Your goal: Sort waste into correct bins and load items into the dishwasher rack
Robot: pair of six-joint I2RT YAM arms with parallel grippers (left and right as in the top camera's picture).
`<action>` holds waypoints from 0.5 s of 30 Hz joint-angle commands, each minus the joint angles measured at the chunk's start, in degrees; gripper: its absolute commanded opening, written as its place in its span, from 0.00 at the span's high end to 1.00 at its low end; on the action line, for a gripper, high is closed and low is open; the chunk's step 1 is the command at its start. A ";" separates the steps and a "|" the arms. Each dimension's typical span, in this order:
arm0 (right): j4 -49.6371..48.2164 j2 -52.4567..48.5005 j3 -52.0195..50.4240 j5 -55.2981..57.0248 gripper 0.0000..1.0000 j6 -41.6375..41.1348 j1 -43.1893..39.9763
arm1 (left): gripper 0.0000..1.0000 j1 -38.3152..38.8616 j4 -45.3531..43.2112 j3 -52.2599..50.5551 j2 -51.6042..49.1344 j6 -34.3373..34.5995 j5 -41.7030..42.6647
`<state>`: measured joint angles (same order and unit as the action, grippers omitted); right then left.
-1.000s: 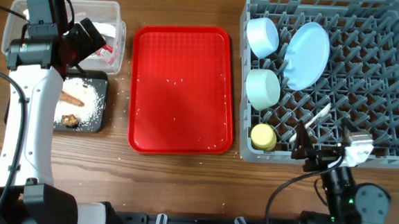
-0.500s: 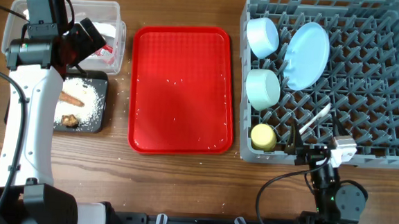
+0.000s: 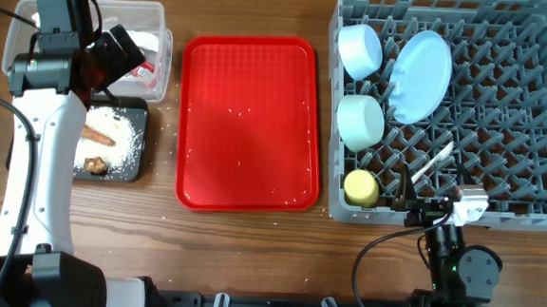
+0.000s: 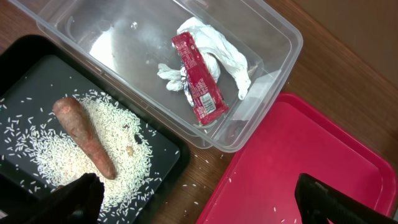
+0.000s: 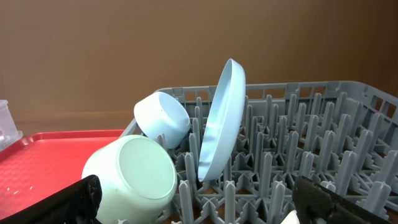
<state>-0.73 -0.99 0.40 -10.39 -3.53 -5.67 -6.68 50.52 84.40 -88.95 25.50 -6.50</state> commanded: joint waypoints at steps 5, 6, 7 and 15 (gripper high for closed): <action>-0.07 0.79 -0.11 0.92 0.00 0.52 0.35 | 0.00 0.17 -0.13 0.26 -0.04 -1.29 0.07; -0.07 0.79 -0.11 0.92 0.00 0.52 0.35 | 0.00 0.20 -0.13 0.26 -0.04 -1.29 0.07; -0.07 0.79 -0.11 0.92 0.00 0.52 0.35 | 0.00 0.17 -0.13 0.26 -0.04 -1.29 0.07; -0.07 0.79 -0.11 0.92 0.00 0.52 0.37 | 0.00 -0.22 -0.04 0.26 0.15 -1.31 0.02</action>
<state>-0.71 -0.99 0.40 -10.39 -3.53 -5.67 -6.68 50.54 84.40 -88.95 25.52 -6.50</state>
